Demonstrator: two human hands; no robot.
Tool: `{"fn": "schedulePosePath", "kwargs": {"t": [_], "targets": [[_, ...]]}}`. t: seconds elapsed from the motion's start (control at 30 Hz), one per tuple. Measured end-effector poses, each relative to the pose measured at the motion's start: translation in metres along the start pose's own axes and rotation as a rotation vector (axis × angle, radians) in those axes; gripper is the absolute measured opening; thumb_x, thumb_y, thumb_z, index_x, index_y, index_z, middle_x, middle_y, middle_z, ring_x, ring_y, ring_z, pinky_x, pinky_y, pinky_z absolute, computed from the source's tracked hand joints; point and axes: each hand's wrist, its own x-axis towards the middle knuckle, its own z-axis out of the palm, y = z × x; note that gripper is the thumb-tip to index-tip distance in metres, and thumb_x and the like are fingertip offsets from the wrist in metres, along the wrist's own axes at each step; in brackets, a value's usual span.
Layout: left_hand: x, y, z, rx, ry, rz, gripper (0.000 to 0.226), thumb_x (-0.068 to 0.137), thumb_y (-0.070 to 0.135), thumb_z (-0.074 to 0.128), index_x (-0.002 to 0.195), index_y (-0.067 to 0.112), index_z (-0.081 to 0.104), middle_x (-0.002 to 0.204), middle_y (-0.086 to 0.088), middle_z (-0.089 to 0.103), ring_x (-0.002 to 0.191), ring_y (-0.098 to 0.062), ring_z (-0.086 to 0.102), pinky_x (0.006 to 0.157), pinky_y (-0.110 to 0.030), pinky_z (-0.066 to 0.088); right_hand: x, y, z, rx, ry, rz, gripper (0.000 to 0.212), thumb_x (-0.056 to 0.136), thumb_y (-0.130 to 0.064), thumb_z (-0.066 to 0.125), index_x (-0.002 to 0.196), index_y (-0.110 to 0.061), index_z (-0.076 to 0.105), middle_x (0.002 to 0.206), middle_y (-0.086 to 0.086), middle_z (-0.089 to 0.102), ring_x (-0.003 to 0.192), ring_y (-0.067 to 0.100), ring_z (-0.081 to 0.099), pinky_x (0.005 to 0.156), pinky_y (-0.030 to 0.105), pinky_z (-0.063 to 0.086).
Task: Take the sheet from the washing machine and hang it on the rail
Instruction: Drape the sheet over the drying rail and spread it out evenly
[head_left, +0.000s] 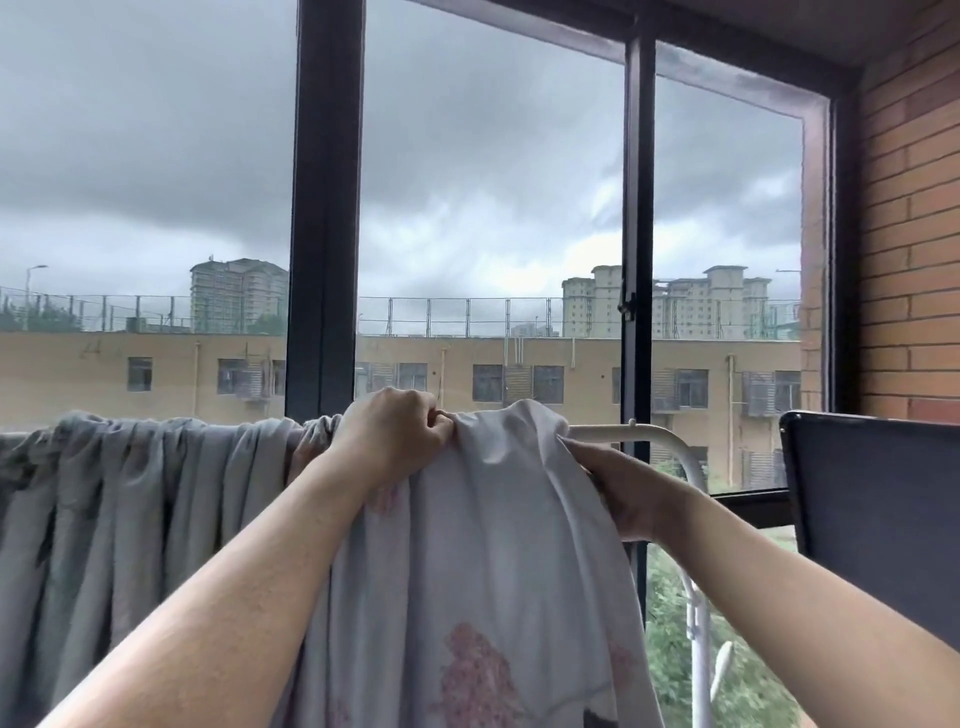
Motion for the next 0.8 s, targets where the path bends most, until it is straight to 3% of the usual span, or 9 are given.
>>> {"fn": "schedulePosePath", "kwargs": {"t": [0.07,0.17,0.3,0.43,0.5,0.57,0.63,0.7,0.8], "targets": [[0.0,0.002,0.001,0.013,0.006,0.001,0.023,0.088,0.036,0.044,0.073,0.019,0.05,0.094,-0.008,0.066,0.09,-0.028,0.058,0.067,-0.029,0.033,-0.005,-0.008,0.001,-0.058,0.098,-0.001,0.027,0.065,-0.038,0.068,0.064,-0.011,0.069,0.058,0.0,0.063,0.048,0.009,0.058,0.053,0.02,0.049],[0.001,0.003,0.001,-0.016,0.01,-0.008,0.025,0.088,0.034,0.044,0.069,0.018,0.047,0.093,-0.008,0.066,0.092,-0.029,0.058,0.067,-0.029,0.033,-0.007,-0.022,-0.002,-0.064,0.141,-0.084,0.02,0.081,-0.029,0.064,0.07,-0.012,0.065,0.056,0.0,0.063,0.046,0.01,0.058,0.049,0.02,0.049],[0.002,0.002,0.002,-0.081,0.051,-0.045,0.03,0.089,0.023,0.042,0.06,0.015,0.036,0.087,-0.013,0.064,0.084,-0.032,0.057,0.062,-0.029,0.032,-0.005,-0.045,-0.011,-0.078,0.173,-0.099,0.028,0.091,-0.025,0.056,0.07,-0.01,0.067,0.061,0.004,0.066,0.05,0.014,0.062,0.05,0.021,0.052],[0.004,-0.004,0.003,-0.166,0.152,-0.125,0.019,0.089,0.021,0.044,0.072,0.013,0.046,0.087,-0.017,0.065,0.081,-0.033,0.057,0.062,-0.029,0.033,-0.002,-0.069,-0.021,-0.061,0.397,-0.07,0.016,0.086,-0.02,0.06,0.074,-0.01,0.064,0.059,0.006,0.067,0.049,0.019,0.062,0.06,0.031,0.053],[0.005,-0.01,0.005,-0.189,0.189,-0.166,0.019,0.086,0.02,0.046,0.07,0.011,0.045,0.083,-0.016,0.064,0.078,-0.033,0.056,0.061,-0.029,0.032,-0.001,-0.076,-0.032,0.022,0.486,-0.107,0.019,0.084,-0.017,0.059,0.066,-0.01,0.062,0.049,0.006,0.062,0.041,0.019,0.06,0.064,0.033,0.051],[0.005,-0.013,0.006,-0.172,0.202,-0.175,0.015,0.084,0.018,0.047,0.071,0.011,0.044,0.08,-0.014,0.062,0.08,-0.034,0.058,0.061,-0.03,0.033,-0.001,-0.078,-0.044,0.083,0.501,-0.131,0.034,0.084,-0.017,0.055,0.051,-0.013,0.061,0.044,0.004,0.059,0.038,0.017,0.058,0.057,0.028,0.052],[0.003,-0.014,0.004,-0.123,0.155,-0.157,0.009,0.084,0.015,0.046,0.09,0.015,0.052,0.09,-0.01,0.065,0.087,-0.032,0.06,0.064,-0.03,0.035,-0.001,-0.075,-0.05,0.091,0.49,-0.119,0.027,0.086,-0.015,0.053,0.061,-0.014,0.064,0.047,0.002,0.061,0.042,0.017,0.059,0.055,0.027,0.053],[0.004,-0.012,0.004,-0.091,0.069,-0.107,0.029,0.083,0.01,0.044,0.101,0.028,0.059,0.097,-0.004,0.067,0.093,-0.029,0.061,0.067,-0.029,0.036,0.001,-0.07,-0.051,0.061,0.479,-0.107,0.012,0.085,-0.014,0.053,0.083,-0.016,0.065,0.056,0.002,0.063,0.053,0.018,0.06,0.062,0.03,0.053],[0.007,-0.008,0.004,-0.103,0.021,-0.084,0.023,0.079,0.009,0.046,0.062,0.022,0.053,0.081,-0.002,0.064,0.087,-0.029,0.06,0.062,-0.027,0.035,0.004,-0.066,-0.052,-0.003,0.451,-0.074,0.014,0.087,-0.014,0.053,0.077,-0.015,0.062,0.054,0.002,0.059,0.057,0.018,0.055,0.061,0.029,0.05]]}}
